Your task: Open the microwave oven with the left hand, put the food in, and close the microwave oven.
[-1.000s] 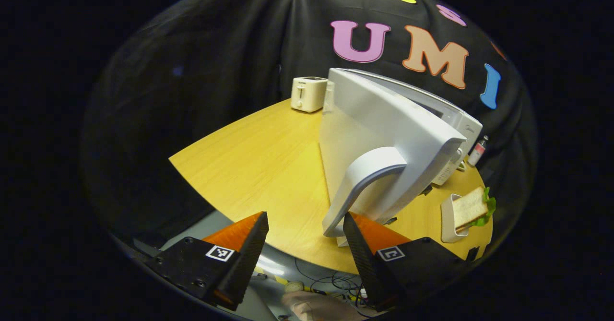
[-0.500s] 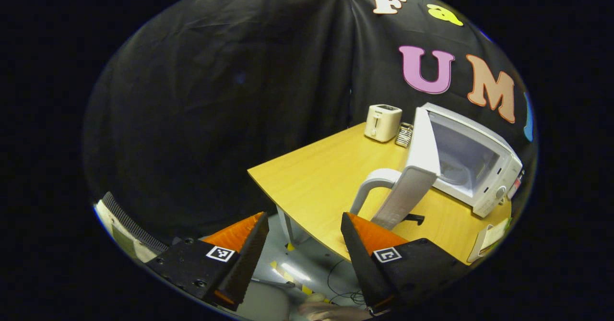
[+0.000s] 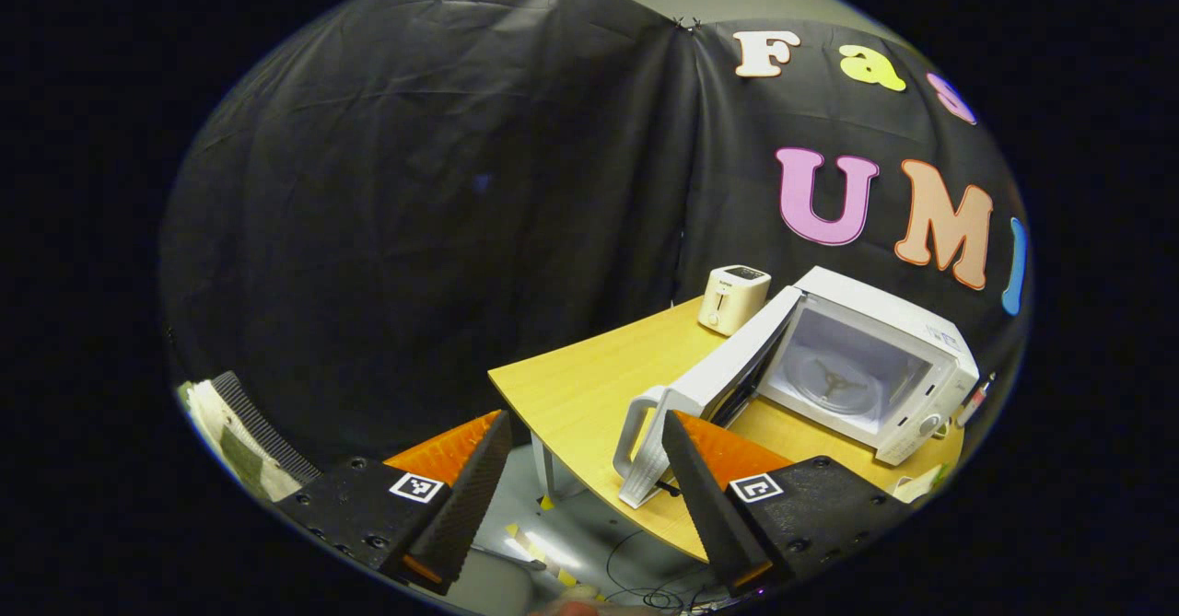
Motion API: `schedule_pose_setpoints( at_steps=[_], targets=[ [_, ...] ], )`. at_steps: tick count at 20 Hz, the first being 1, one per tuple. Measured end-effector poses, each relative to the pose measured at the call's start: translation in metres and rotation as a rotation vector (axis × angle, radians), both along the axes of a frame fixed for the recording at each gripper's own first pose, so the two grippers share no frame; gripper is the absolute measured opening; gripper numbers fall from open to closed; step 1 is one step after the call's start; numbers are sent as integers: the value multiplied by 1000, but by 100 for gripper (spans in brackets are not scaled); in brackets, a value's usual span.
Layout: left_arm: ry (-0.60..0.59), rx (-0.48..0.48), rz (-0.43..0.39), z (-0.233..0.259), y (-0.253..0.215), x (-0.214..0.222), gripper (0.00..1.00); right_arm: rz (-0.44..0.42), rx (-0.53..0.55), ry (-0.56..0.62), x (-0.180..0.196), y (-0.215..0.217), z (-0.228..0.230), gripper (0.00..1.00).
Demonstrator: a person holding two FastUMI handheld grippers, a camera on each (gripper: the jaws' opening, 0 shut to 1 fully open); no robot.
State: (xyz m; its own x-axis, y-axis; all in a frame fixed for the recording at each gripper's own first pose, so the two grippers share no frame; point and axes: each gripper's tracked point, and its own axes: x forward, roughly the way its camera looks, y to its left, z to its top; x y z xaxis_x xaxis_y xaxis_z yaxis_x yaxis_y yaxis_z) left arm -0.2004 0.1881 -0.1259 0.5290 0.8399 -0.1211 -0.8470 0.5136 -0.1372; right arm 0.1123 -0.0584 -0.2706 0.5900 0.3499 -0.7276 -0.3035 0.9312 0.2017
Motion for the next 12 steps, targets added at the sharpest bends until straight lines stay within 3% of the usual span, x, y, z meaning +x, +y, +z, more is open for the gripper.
schedule_pose_setpoints(
  at_steps=[8,9,11,12],
  targets=[
    [-3,15,61,16,-4,-12,97,-43,-16,156,17,0,-38,84],
    [-1,11,61,15,-5,-12,97,-49,4,177,17,3,-39,69],
    [7,2,73,12,-2,-13,97,-68,39,211,15,8,-45,67],
    [6,-5,78,11,-1,-14,97,-80,51,226,13,8,-45,60]
  ],
)
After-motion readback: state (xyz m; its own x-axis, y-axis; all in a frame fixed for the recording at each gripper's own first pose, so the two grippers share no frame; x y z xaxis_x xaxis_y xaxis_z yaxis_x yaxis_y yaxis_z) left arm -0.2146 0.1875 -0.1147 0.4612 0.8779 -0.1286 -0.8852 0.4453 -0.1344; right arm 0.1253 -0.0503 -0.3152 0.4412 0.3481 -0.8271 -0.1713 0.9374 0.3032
